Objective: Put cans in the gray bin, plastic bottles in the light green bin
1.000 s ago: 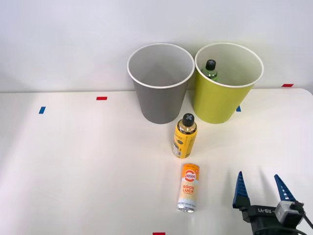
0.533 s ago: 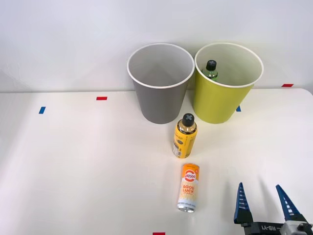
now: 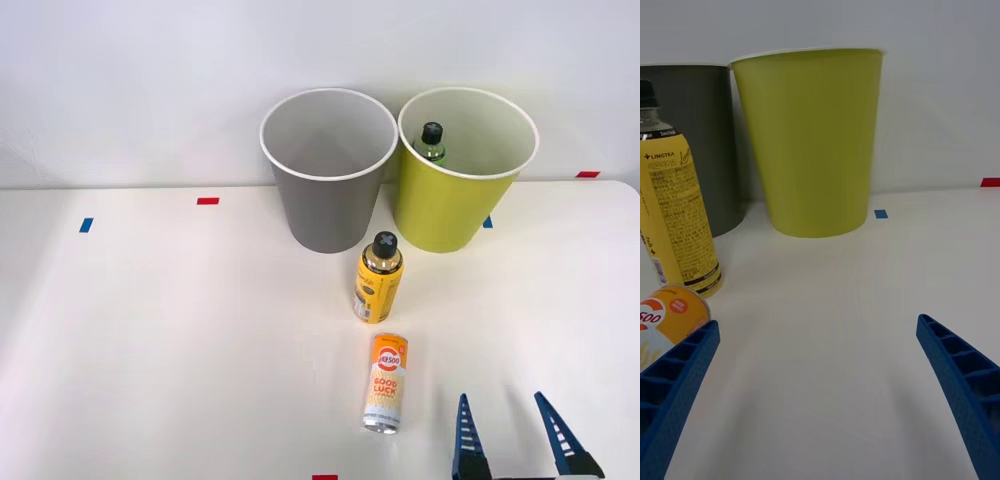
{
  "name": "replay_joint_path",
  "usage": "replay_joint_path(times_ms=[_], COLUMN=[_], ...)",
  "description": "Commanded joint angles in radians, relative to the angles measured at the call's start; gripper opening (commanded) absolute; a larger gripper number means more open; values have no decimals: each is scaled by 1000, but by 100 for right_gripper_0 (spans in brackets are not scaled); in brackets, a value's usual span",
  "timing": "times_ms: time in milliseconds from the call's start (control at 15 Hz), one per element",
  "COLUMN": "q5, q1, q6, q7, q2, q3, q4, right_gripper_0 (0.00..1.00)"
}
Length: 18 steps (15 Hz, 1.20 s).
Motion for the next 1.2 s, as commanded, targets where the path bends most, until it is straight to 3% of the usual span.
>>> replay_joint_path(times_ms=[67,1200], q5=[-9,-11], q1=[4,18], q6=[0,2], q7=[10,12], q2=[3,4], q3=[-12,-13], q4=[1,-1], right_gripper_0=[90,91])
